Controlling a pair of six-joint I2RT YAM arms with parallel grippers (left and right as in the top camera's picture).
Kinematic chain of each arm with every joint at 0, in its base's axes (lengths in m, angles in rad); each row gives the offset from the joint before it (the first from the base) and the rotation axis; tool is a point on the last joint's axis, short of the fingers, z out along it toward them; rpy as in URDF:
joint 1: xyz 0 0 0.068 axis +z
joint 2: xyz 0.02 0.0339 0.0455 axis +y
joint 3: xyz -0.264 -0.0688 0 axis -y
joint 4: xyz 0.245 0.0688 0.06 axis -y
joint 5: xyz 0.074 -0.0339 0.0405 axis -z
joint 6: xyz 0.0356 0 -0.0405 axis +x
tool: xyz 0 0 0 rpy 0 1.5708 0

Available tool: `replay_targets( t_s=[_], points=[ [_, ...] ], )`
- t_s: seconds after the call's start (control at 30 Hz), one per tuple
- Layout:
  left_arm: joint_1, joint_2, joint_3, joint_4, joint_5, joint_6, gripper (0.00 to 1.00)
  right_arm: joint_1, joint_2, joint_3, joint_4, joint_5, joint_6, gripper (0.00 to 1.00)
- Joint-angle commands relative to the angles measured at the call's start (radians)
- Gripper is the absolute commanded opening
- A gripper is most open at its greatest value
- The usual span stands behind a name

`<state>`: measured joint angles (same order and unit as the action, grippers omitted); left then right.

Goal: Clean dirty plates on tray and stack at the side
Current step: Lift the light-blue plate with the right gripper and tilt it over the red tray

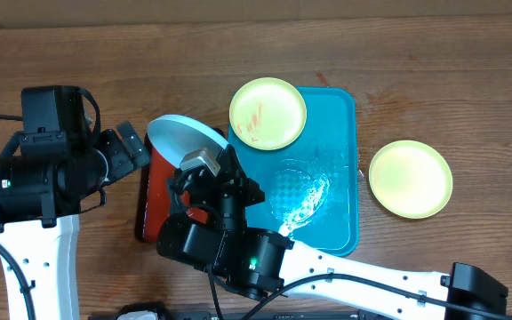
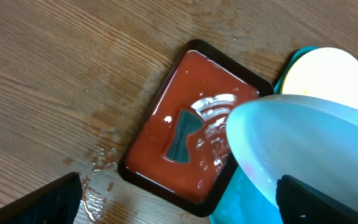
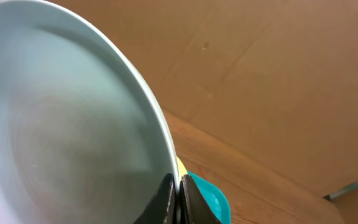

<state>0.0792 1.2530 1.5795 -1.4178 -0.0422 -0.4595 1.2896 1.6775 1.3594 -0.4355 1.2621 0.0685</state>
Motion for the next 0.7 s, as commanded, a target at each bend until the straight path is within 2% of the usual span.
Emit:
replay_targets(
  t_s=[0.0, 0.67],
  points=[
    [0.001, 0.003, 0.019, 0.0, -0.02, 0.011, 1.0, 0.007, -0.008, 0.022, 0.008, -0.006, 0.009, 0.04],
    [0.001, 0.003, 0.019, 0.0, -0.02, 0.011, 1.0, -0.005, -0.008, 0.021, 0.022, 0.008, 0.012, 0.04]
  ],
)
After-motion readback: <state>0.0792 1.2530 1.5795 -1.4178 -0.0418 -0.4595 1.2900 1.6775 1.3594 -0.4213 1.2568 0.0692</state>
